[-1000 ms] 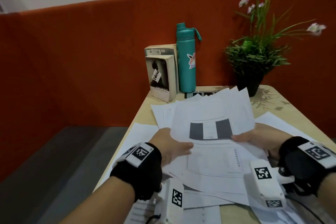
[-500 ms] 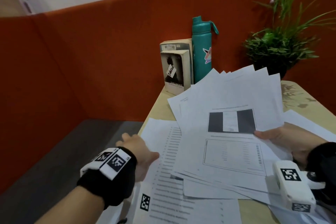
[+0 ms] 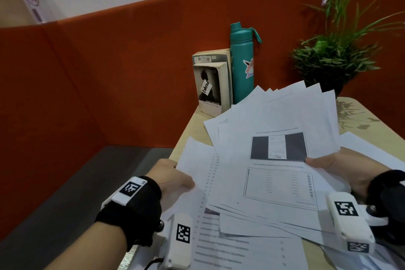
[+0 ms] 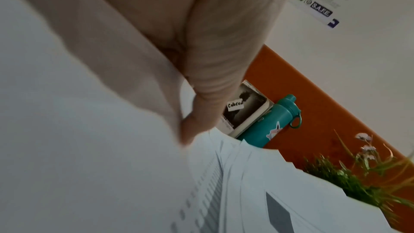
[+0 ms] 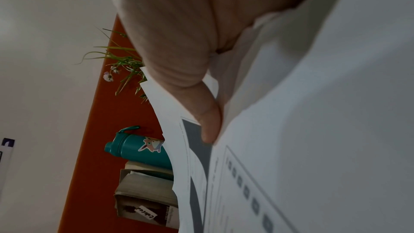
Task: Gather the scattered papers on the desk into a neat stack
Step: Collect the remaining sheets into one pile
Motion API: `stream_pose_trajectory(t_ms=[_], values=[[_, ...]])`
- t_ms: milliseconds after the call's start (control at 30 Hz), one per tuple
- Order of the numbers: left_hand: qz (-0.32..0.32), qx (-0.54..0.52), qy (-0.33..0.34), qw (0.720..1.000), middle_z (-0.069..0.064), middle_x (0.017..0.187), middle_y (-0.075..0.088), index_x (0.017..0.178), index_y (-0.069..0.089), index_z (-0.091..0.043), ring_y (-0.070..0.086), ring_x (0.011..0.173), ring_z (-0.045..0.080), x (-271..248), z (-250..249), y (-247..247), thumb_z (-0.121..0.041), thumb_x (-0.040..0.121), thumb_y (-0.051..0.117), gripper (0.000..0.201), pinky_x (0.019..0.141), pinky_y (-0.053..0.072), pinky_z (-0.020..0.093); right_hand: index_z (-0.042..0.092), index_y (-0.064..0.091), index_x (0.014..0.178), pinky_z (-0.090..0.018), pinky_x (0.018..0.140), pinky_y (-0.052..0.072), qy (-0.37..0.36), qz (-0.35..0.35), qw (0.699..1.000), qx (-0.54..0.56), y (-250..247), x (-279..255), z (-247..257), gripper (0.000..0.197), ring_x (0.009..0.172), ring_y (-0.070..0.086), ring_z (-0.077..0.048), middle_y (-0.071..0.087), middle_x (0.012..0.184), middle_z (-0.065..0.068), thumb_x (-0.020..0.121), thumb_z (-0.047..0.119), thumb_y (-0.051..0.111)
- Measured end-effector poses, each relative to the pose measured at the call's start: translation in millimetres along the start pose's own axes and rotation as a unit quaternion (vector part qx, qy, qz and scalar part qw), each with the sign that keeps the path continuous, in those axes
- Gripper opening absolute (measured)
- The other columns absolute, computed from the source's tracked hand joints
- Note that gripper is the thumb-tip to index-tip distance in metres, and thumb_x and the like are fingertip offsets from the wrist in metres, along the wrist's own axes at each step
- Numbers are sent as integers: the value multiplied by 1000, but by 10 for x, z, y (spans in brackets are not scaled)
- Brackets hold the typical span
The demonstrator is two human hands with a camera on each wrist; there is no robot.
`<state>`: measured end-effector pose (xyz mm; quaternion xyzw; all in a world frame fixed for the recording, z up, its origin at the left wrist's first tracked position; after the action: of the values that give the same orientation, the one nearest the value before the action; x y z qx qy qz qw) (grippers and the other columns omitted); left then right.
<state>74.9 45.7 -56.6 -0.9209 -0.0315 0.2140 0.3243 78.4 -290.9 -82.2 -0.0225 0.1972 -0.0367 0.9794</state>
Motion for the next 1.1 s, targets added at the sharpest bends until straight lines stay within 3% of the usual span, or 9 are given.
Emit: stream_pose_trajectory(t_ms=[100, 167, 233, 400, 567, 633, 733, 1000, 1100], values=[[21, -21, 28, 999, 1, 79, 71, 86, 65, -11, 67, 65, 12, -35, -12, -22, -8, 82, 70, 7, 51, 50, 13, 2, 68, 112, -47, 94, 50, -2, 5, 1000, -3, -18, 22, -16, 60, 92, 72, -38, 76, 102, -18, 56, 17, 83], [72, 12, 40, 997, -1, 89, 72, 93, 64, -16, 67, 80, 11, -108, -27, 31, -5, 77, 77, 24, 63, 54, 13, 2, 67, 114, -48, 96, 48, 1, 8, 1000, -4, -8, 9, -9, 41, 94, 71, -37, 76, 102, -18, 74, 8, 73], [79, 3, 37, 996, -2, 75, 69, 101, 64, -8, 64, 63, 8, -123, -39, 29, 8, 76, 73, 31, 44, 48, 9, 2, 67, 113, -47, 94, 49, 6, 8, 1000, 0, -18, 1, -12, 27, 94, 70, -35, 76, 102, -18, 87, 3, 61], [-54, -11, 52, 997, 4, 63, 77, 81, 71, -3, 70, 49, 13, -80, -181, -447, 1, 72, 79, 13, 51, 58, 25, -2, 66, 115, -48, 92, 50, 9, 2, 1000, 17, -36, -11, -8, 32, 95, 69, -38, 74, 106, -22, 85, 5, 64], [-135, 75, 150, 976, -4, 47, 70, 70, 70, -8, 61, 38, 4, -299, -492, -958, -10, 76, 79, 11, 41, 46, 14, 2, 70, 109, -52, 96, 48, -11, 18, 999, 34, -70, 99, -72, 107, 96, 71, -41, 75, 104, -20, 11, 35, 95], [-179, 73, 191, 962, -11, 36, 62, 65, 67, -10, 57, 31, 2, -414, -651, -1265, -14, 75, 81, 17, 36, 44, 12, 0, 69, 111, -52, 96, 48, -7, 8, 1000, 27, -54, 73, -47, 82, 96, 71, -41, 75, 104, -21, 39, 30, 94], [-218, -18, 215, 952, -7, 51, 72, 70, 73, -10, 69, 45, 20, -460, -874, -1684, -24, 70, 83, 17, 65, 61, 36, -2, 66, 116, -50, 94, 49, -10, -33, 999, 18, -51, 45, -17, 34, 96, 69, -39, 74, 105, -22, 83, 3, 67], [-30, -158, 141, 977, 15, 95, 74, 110, 68, 6, 72, 64, 21, 114, -798, -589, -4, 84, 70, 28, 72, 60, 36, 11, 63, 120, -51, 96, 49, -44, -32, 999, 5, 0, -35, 9, 66, 97, 71, -36, 76, 106, -13, 65, 45, 77], [54, -252, 81, 963, 21, 118, 67, 125, 57, 11, 69, 79, 28, 253, -655, 57, 7, 88, 60, 37, 64, 59, 35, 13, 56, 131, -40, 95, 47, -70, -41, 996, 30, 62, -110, 57, 52, 103, 66, -27, 70, 115, -3, 91, 46, 53]])
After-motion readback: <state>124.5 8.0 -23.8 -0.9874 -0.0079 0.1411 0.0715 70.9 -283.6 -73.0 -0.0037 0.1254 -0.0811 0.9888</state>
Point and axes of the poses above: each hand's wrist, its own x-axis towards the middle knuckle, its own y-axis out of the palm, z = x × y, the point moved 2 cm from there along x, towards the middle knuckle
